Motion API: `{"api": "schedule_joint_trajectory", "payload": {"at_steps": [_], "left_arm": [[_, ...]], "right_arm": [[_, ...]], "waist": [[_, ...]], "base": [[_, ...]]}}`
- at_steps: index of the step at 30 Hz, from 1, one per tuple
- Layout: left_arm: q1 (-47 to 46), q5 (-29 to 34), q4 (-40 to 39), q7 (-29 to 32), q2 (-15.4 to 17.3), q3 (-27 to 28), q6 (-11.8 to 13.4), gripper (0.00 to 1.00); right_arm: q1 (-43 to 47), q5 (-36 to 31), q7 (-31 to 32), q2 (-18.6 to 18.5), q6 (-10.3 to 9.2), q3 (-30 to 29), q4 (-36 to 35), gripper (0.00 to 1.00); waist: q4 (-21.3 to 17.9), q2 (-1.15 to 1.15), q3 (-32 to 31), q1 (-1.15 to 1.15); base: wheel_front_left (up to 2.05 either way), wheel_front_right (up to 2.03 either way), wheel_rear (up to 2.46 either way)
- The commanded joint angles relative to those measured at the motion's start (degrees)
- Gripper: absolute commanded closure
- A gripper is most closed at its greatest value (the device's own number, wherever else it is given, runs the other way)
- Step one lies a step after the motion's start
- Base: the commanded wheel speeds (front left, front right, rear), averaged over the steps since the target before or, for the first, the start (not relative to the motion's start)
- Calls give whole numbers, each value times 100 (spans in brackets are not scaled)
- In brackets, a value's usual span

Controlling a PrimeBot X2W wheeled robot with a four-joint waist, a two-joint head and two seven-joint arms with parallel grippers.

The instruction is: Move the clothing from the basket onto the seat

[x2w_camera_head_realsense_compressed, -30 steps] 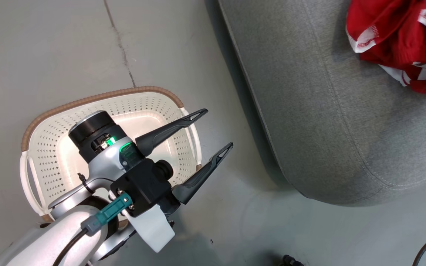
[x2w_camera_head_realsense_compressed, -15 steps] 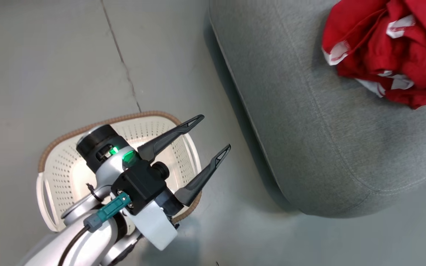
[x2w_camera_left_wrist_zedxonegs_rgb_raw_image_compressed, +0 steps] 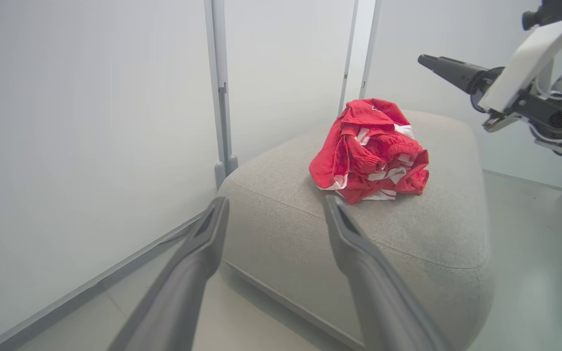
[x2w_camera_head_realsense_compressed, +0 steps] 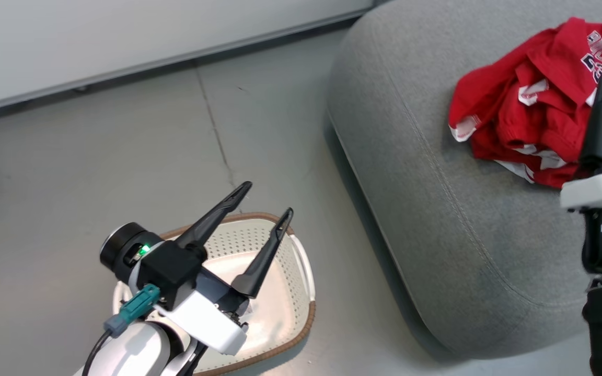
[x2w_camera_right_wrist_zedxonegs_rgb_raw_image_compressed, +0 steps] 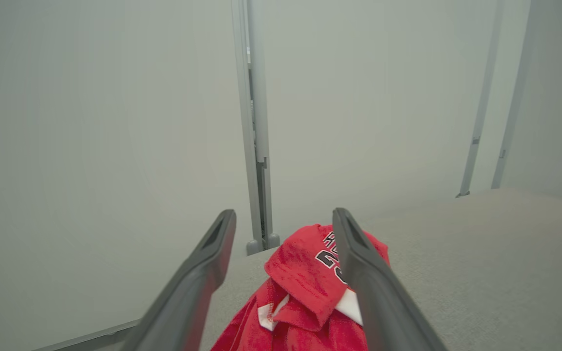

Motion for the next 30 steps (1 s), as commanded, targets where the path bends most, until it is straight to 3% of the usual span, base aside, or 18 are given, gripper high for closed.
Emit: {"api": "schedule_joint_trajectory", "payload": {"at_steps": [1, 9, 17, 23, 30], "left_arm": [[94, -52, 49, -75, -10, 75, 72, 0], [324, -375, 344, -472, -89, 543, 368, 0], [449, -644, 728, -760, -258, 1111, 411, 0], [728, -597, 890, -804, -338, 1838, 470, 0], [1340, -336, 888, -806, -483, 2850, 221, 0]], "right_arm": [[174, 15, 72, 29, 4, 76, -123, 0], [1053, 158, 569, 193, 4, 585, -883, 0], [1619, 366, 747, 202, 4, 1063, -1189, 0], [1813, 374, 816, 204, 4, 1198, -1231, 0], [2005, 293, 883, 203, 4, 1142, -1304, 0]], "waist": [[276, 0, -274, 0], [736, 0, -638, 0], [1079, 0, -886, 0], [1219, 0, -989, 0], [1349, 0, -1089, 0]], "base": [[0, 0, 0], [0, 0, 0], [0, 0, 0], [0, 0, 0], [0, 0, 0]]}}
